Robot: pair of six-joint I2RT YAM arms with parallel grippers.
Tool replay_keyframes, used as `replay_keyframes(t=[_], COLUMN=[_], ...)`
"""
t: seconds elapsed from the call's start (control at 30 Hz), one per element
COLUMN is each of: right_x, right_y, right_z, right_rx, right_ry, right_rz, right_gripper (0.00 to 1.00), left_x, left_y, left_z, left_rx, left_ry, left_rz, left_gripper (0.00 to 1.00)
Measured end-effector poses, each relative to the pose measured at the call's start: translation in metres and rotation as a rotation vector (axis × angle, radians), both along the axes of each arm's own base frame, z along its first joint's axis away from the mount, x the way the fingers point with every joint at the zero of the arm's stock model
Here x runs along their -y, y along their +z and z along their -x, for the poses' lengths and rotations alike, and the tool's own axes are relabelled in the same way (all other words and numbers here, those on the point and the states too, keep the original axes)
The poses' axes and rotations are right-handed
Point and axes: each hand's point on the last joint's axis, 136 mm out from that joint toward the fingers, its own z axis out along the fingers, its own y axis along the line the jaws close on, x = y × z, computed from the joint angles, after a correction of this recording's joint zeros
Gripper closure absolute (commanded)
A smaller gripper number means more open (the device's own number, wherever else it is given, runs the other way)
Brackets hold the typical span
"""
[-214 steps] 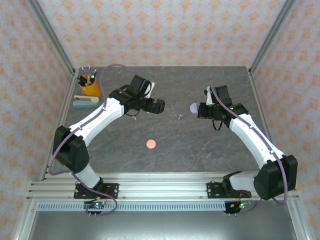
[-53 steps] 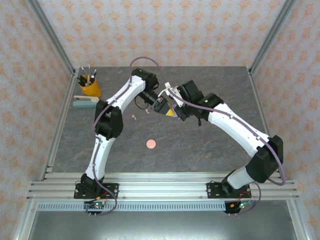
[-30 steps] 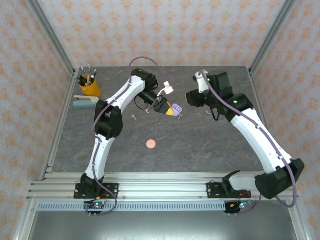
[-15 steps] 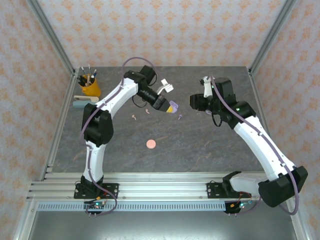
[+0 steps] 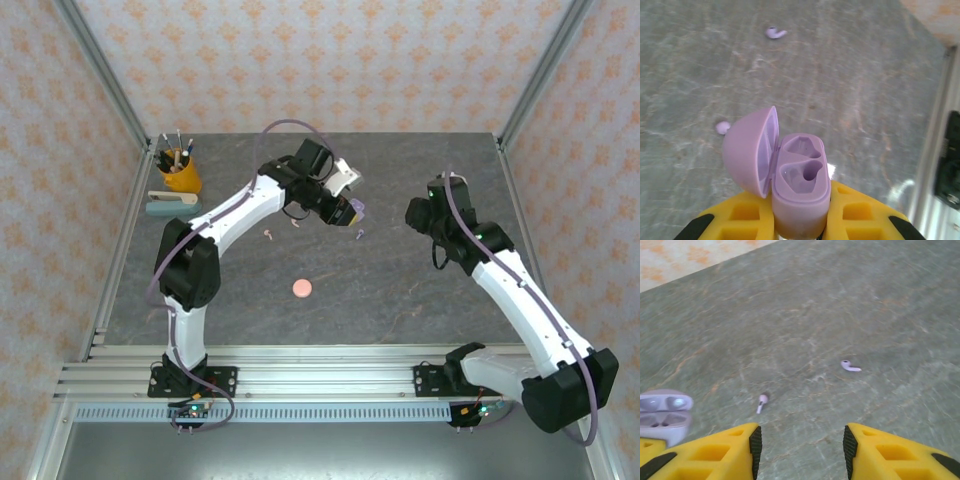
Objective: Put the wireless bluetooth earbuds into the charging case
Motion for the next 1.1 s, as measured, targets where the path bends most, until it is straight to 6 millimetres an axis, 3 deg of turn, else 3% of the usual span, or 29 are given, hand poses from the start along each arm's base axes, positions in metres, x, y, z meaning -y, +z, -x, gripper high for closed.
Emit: replay_keyframes(t=[0.27, 0.63, 0.9, 1.1], right_x=[0.012, 0.001, -0.029, -0.044], right_y=[-0.011, -0.072, -0.104, -0.109], right_z=[-0.002, -0.016, -0.040, -0.065], right_rx=[-0.033, -0.258, -0.409, -0.454], right_ry=[-0.128, -0.187, -0.178, -0.186], right_rz=[-0.067, -0.179, -0.290, -0.336], right_gripper=[0.52, 0.52, 0.55, 0.56], left_x=[-0.005, -0.021, -0.008, -0.014], left_y=[-0.009, -0.032, 0.024, 0.030], left_z=[-0.012, -0.008, -0.010, -0.002], left_rx=[0.239, 0.499, 0.704, 0.780], left_ry=[0.159, 0.281, 0.259, 0.252], left_rz=[-0.069, 0.135, 0.363, 0.405], left_gripper=[1.00, 1.00, 1.00, 1.00])
